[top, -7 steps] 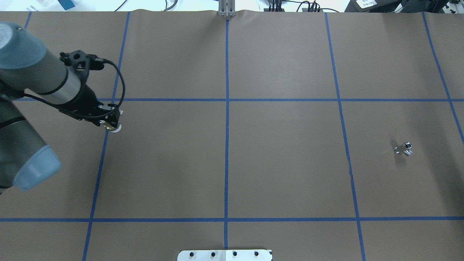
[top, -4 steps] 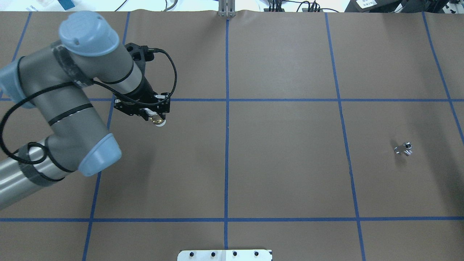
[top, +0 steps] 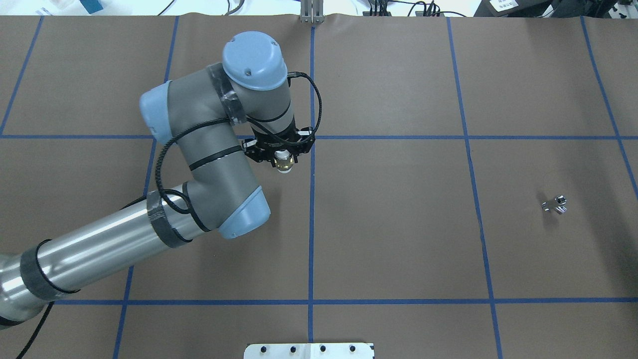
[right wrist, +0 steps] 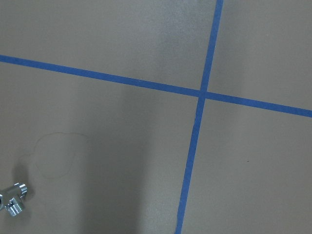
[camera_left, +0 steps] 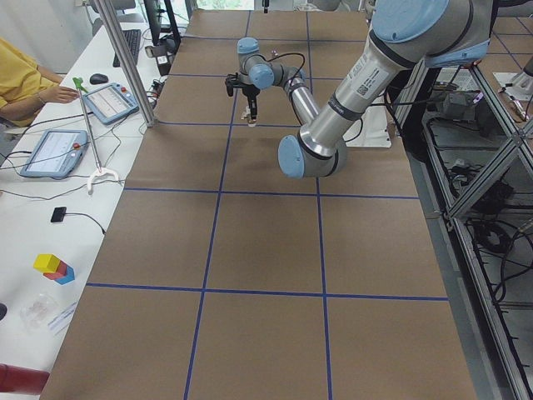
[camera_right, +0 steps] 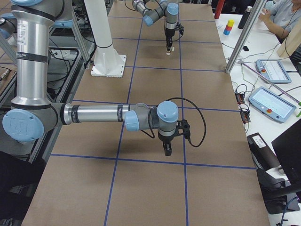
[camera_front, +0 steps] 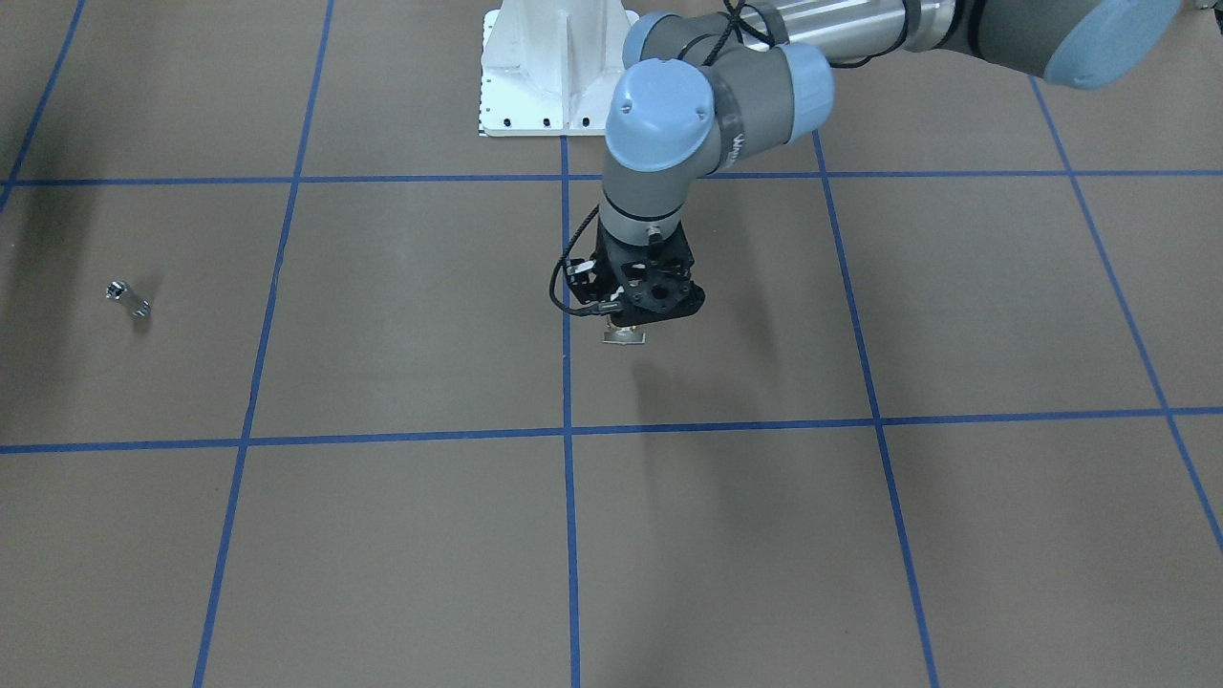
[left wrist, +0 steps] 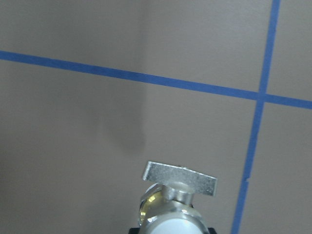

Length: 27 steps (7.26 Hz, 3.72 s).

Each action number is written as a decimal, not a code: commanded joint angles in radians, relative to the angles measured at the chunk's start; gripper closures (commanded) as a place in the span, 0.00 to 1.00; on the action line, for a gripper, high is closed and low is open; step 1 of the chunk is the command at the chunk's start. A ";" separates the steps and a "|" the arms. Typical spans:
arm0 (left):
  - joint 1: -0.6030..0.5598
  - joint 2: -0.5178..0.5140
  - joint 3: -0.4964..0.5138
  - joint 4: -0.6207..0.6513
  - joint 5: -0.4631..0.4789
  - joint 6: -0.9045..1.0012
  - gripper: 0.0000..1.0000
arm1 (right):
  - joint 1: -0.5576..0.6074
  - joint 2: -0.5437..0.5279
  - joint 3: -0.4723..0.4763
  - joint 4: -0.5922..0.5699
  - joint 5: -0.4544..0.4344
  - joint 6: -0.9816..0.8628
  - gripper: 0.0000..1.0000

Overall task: Assemble PPR valve and pipe with both arms
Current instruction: 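Carry the valve with the left gripper to the table centre, then release the valve upright and withdraw the left gripper, then lower the right gripper onto the silver pipe fitting and grasp it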

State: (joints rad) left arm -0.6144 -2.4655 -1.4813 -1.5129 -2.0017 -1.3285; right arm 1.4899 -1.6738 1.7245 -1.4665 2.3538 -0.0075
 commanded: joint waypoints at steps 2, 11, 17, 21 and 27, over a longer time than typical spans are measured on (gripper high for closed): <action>0.028 -0.067 0.185 -0.154 0.020 -0.014 1.00 | 0.000 0.002 0.003 0.000 0.001 0.001 0.00; 0.059 -0.076 0.190 -0.151 0.020 0.015 0.43 | 0.000 0.016 0.001 -0.005 0.001 0.024 0.00; 0.027 -0.069 0.066 -0.078 0.014 0.020 0.01 | 0.001 0.019 0.003 -0.005 0.001 0.024 0.00; -0.115 0.289 -0.448 0.129 0.009 0.413 0.01 | -0.048 0.019 0.064 -0.002 -0.002 0.173 0.00; -0.695 0.726 -0.419 0.128 -0.259 1.505 0.01 | -0.331 -0.026 0.161 0.130 -0.132 0.470 0.00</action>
State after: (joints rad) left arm -1.2133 -1.8118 -1.9297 -1.3836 -2.2192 -0.0239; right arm 1.2134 -1.6714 1.8827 -1.4161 2.2578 0.4055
